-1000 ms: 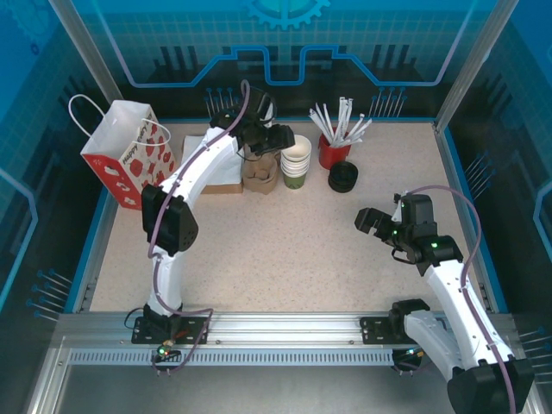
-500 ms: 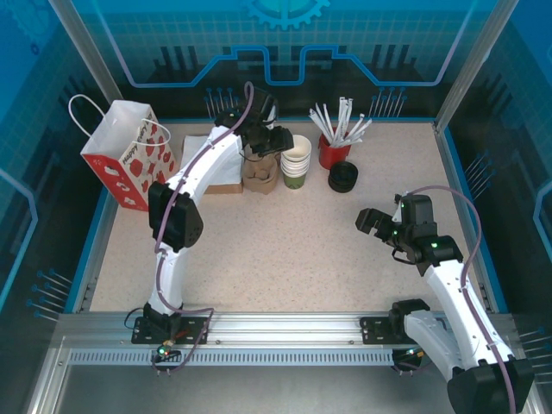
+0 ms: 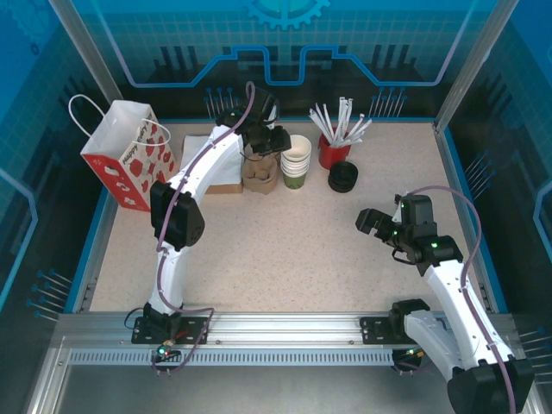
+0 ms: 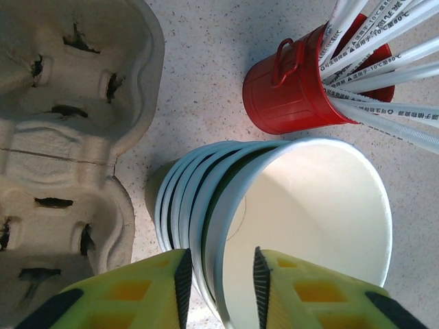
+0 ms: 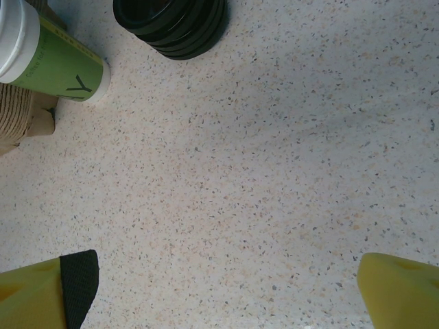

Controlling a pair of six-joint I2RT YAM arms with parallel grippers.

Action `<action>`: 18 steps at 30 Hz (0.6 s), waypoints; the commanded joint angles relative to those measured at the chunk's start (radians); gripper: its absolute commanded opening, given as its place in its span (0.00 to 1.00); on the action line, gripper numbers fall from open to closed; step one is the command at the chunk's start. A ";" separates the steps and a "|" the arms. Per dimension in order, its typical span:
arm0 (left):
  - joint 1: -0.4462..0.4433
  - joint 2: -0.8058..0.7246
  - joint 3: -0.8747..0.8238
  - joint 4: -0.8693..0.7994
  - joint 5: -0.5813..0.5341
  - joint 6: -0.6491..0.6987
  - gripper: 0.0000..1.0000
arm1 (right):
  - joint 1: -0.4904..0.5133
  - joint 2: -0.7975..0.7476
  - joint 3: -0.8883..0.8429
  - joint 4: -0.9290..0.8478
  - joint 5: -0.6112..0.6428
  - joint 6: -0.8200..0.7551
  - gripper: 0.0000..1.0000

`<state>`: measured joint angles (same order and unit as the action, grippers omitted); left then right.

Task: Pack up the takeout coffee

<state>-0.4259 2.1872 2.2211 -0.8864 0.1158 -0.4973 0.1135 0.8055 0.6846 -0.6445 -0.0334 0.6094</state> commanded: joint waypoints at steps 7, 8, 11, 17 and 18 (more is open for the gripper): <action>-0.005 0.009 0.037 -0.021 -0.008 0.013 0.19 | 0.014 0.000 -0.008 -0.020 0.013 -0.010 1.00; -0.005 0.009 0.038 -0.022 -0.008 0.013 0.18 | 0.014 0.000 -0.009 -0.021 0.013 -0.010 1.00; -0.005 0.009 0.047 -0.027 -0.008 0.014 0.12 | 0.015 0.000 -0.008 -0.022 0.014 -0.010 1.00; -0.005 0.008 0.071 -0.042 -0.007 0.017 0.04 | 0.015 0.000 -0.007 -0.027 0.016 -0.011 1.00; -0.004 0.007 0.075 -0.045 -0.005 0.015 0.04 | 0.014 0.001 -0.007 -0.026 0.017 -0.013 1.00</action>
<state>-0.4259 2.1910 2.2532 -0.9062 0.1116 -0.4946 0.1135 0.8055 0.6846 -0.6464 -0.0322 0.6094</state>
